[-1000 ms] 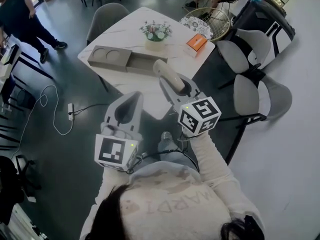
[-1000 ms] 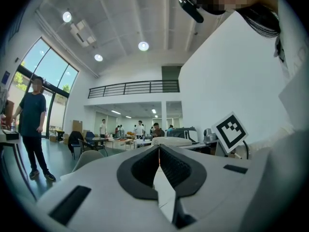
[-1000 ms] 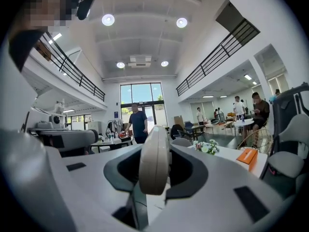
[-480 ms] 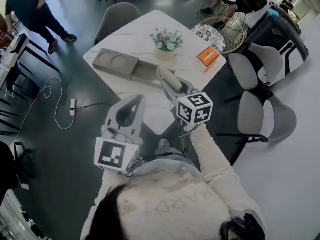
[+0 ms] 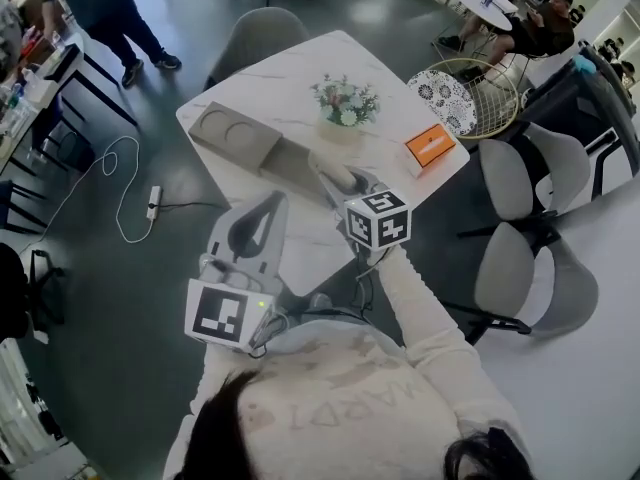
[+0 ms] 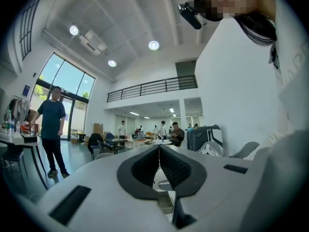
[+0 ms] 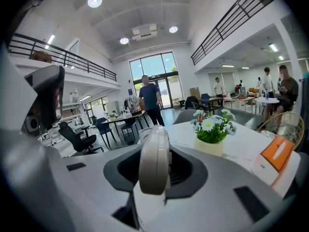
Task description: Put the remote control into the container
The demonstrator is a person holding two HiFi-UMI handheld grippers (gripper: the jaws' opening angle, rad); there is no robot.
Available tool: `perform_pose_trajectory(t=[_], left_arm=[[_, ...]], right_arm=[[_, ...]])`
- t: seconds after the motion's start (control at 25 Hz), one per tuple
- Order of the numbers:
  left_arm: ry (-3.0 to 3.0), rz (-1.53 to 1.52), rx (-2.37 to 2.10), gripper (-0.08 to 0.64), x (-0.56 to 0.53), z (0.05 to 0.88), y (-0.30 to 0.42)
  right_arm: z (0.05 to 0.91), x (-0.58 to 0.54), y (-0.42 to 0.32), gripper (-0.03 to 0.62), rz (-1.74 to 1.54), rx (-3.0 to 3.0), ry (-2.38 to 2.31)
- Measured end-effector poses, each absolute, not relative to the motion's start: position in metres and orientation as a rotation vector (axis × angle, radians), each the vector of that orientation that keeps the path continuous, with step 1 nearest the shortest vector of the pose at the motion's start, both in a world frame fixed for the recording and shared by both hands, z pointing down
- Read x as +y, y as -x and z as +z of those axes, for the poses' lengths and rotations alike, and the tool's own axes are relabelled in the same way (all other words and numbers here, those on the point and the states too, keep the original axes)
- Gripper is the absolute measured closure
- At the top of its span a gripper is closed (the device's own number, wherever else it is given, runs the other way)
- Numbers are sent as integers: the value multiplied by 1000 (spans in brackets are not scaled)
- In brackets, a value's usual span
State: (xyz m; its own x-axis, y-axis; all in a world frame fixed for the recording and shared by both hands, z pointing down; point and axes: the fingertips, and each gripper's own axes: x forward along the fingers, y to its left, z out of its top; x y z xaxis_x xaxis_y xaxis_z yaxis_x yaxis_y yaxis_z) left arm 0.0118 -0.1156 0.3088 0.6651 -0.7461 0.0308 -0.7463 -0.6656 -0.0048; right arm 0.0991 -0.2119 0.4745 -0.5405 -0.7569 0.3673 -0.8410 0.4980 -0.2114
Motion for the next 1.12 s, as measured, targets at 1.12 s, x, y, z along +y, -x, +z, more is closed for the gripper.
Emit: perform_pose_trajectory(t=[1.12], left_arm=[[-2792, 137, -1359, 546, -161, 311, 6]], right_arm=[[555, -270, -71, 474, 568, -2274, -1074]])
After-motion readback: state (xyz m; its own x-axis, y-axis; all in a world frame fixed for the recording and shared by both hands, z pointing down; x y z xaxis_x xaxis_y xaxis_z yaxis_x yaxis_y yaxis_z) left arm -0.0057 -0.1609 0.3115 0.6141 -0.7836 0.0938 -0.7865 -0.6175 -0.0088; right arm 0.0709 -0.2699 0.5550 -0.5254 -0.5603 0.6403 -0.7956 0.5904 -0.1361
